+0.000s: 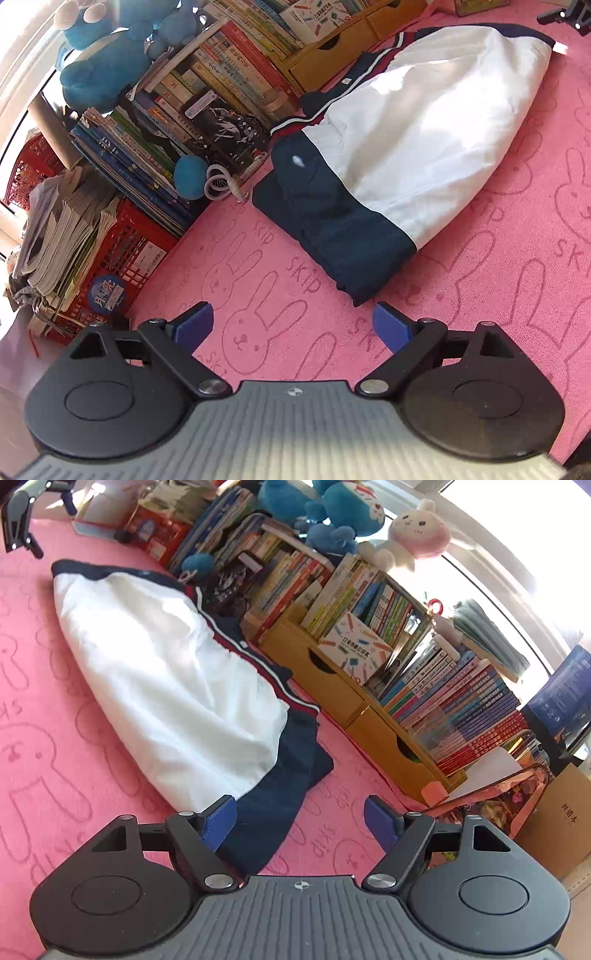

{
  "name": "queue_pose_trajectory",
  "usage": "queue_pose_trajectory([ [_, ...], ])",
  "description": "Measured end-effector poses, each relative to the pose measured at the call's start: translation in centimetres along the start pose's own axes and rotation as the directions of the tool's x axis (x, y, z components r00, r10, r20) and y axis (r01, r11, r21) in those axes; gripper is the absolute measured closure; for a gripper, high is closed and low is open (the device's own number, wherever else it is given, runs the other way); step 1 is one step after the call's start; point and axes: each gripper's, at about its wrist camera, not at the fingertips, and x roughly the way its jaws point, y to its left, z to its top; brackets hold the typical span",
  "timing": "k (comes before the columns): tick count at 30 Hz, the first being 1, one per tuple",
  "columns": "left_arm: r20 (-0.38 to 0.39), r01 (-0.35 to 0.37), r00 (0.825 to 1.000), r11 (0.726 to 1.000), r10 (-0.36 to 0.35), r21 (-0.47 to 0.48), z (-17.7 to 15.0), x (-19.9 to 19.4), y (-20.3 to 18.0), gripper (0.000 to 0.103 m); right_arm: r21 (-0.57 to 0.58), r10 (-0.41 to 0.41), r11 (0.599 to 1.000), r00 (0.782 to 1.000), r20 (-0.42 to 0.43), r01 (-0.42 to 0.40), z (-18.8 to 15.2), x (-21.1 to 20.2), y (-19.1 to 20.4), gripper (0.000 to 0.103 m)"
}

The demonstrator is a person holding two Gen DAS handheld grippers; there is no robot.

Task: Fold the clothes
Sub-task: 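Lower the hanging jacket onto the mat with both grippers and release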

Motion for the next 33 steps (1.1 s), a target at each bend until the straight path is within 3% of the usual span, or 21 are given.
queue_pose_trajectory([
  [3,0.126,0.105,0.988,0.99,-0.093,-0.094,2.3,-1.0,-0.1,0.004,0.195,0.069,0.977,0.995,0.065,-0.08,3.8,2.1,-3.1,0.025],
  [5,0.203,0.151,0.971,0.982,-0.127,-0.11,4.4,-0.6,-1.1,0.003,0.304,0.116,0.943,0.99,0.075,-0.133,6.2,5.0,-2.4,0.032],
  [7,0.258,0.213,0.951,0.966,-0.172,-0.143,6.5,0.5,-1.8,0.003,0.383,0.144,0.91,0.987,0.069,-0.159,8.3,8.2,-1.8,0.056],
  [8,0.284,0.248,0.939,0.955,-0.195,-0.162,7.5,1.1,-2.0,0.003,0.407,0.158,0.899,0.986,0.046,-0.163,9.0,10.0,-1.4,0.058],
  [10,0.35,0.363,0.897,0.902,-0.271,-0.232,9.0,2.5,-1.9,0.003,0.475,0.226,0.857,0.974,0.001,-0.199,9.9,13.6,-0.7,0.066],
  [13,0.456,0.527,0.815,0.787,-0.358,-0.322,10.3,5.0,-1.2,0.003,0.645,0.433,0.684,0.901,0.015,-0.34,9.8,17.0,-0.1,0.067],
  [14,0.465,0.524,0.815,0.782,-0.346,-0.336,10.6,6.0,-1.3,0.003,0.674,0.467,0.64,0.884,0.04,-0.369,9.6,17.4,0.1,0.067],
  [15,0.456,0.496,0.832,0.794,-0.317,-0.353,11.0,7.1,-1.6,0.003,0.692,0.488,0.607,0.87,0.063,-0.391,9.5,17.6,0.0,0.067],
  [18,0.364,0.391,0.899,0.817,-0.243,-0.423,11.3,10.8,-2.2,0.005,0.749,0.546,0.493,0.828,0.129,-0.442,8.6,17.9,-0.9,0.067],
  [19,0.32,0.358,0.92,0.812,-0.225,-0.461,10.9,12.0,-2.0,0.006,0.754,0.544,0.493,0.83,0.121,-0.433,8.3,17.9,-1.4,0.068],
  [22,0.235,0.288,0.953,0.807,-0.19,-0.516,9.0,14.1,-1.6,0.011,0.763,0.503,0.513,0.858,0.105,-0.394,7.4,17.6,-3.2,0.068],
  [25,0.198,0.155,0.977,0.887,-0.074,-0.434,7.9,13.7,-2.8,0.009,0.782,0.412,0.554,0.91,0.041,-0.286,6.2,18.6,-6.1,0.069],
  [26,0.189,0.12,0.981,0.903,-0.044,-0.412,7.7,13.6,-3.2,0.007,0.784,0.376,0.571,0.927,0.015,-0.244,5.7,19.2,-7.0,0.069],
  [28,0.176,0.106,0.984,0.899,-0.032,-0.426,7.3,13.5,-3.0,0.005,0.782,0.306,0.6,0.952,-0.031,-0.167,4.7,20.4,-8.9,0.083],
  [30,0.165,0.124,0.985,0.876,-0.051,-0.467,7.0,14.0,-2.2,0.003,0.795,0.261,0.598,0.962,-0.078,-0.098,3.5,21.6,-10.5,0.098],
  [33,0.163,0.156,0.983,0.843,-0.082,-0.514,6.5,14.5,-1.2,0.003,0.828,0.201,0.56,0.972,-0.122,-0.012,2.0,22.9,-12.0,0.103],
])
